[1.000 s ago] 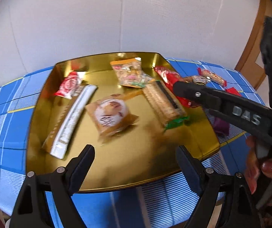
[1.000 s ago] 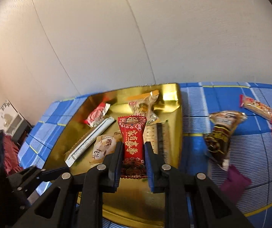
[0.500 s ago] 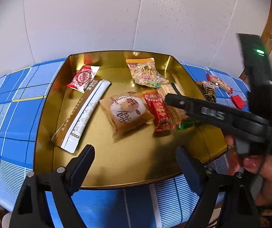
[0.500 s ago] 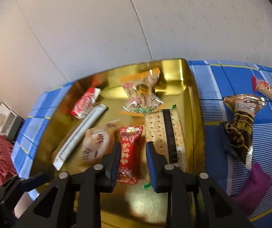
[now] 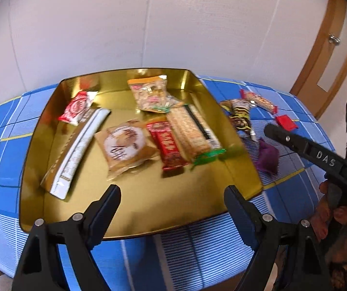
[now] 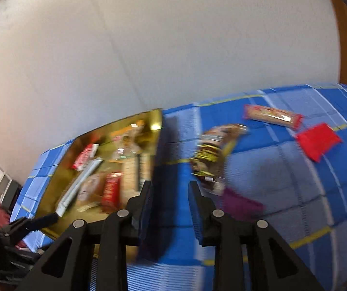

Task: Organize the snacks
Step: 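Grasp the purple pouch on the cloth with the left tool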

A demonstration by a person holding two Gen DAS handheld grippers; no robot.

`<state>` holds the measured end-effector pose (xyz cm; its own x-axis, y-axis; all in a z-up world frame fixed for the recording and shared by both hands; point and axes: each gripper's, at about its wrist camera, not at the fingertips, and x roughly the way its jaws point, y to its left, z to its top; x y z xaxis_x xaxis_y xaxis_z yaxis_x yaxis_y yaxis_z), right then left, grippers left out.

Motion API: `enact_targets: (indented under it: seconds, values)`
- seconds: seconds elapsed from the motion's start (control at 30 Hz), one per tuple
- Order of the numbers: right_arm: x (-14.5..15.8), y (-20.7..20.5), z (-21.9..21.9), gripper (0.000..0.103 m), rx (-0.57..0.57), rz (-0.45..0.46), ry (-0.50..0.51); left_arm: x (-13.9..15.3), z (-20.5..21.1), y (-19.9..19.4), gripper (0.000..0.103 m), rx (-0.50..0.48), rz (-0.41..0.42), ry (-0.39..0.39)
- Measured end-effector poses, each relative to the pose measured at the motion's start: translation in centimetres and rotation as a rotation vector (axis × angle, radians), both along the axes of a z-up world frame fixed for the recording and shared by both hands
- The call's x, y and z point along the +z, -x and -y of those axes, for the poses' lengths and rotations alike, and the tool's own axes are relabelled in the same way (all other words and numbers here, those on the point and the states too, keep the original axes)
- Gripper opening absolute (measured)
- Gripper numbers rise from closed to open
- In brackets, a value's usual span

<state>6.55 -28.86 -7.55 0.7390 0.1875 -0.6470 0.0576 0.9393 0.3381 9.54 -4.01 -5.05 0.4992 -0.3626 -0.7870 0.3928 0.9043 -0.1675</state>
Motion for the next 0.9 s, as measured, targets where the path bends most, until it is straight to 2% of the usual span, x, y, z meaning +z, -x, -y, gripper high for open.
enact_targets:
  seconds: [0.27, 0.43, 0.53, 0.7, 0.8, 0.9]
  values:
    - [-2.5, 2.4, 6.2, 0.030, -0.135, -0.040, -0.027, 0.6, 3.5, 1.2, 0.087, -0.089, 0.005, 0.005]
    - [-3.5, 3.6, 9.0, 0.030, -0.214, -0.020, -0.054, 1.2, 6.4, 2.0, 0.087, -0.151, 0.013, 0.003]
    - [-3.9, 4.4, 10.5, 0.030, -0.268, 0.007, -0.080, 1.7, 9.3, 2.6, 0.087, -0.216, 0.031, -0.014]
    - [-5.0, 5.4, 13.1, 0.030, -0.351, -0.002, -0.150, 1.9, 14.0, 3.2, 0.087, -0.316, 0.069, -0.062]
    - [-5.3, 6.1, 14.1, 0.030, -0.377, 0.011, -0.188, 1.2, 16.7, 2.4, 0.087, -0.347, 0.029, -0.079]
    - [-5.2, 6.7, 14.8, 0.030, -0.394, 0.031, -0.205, 0.7, 18.4, 1.5, 0.087, -0.357, -0.032, -0.059]
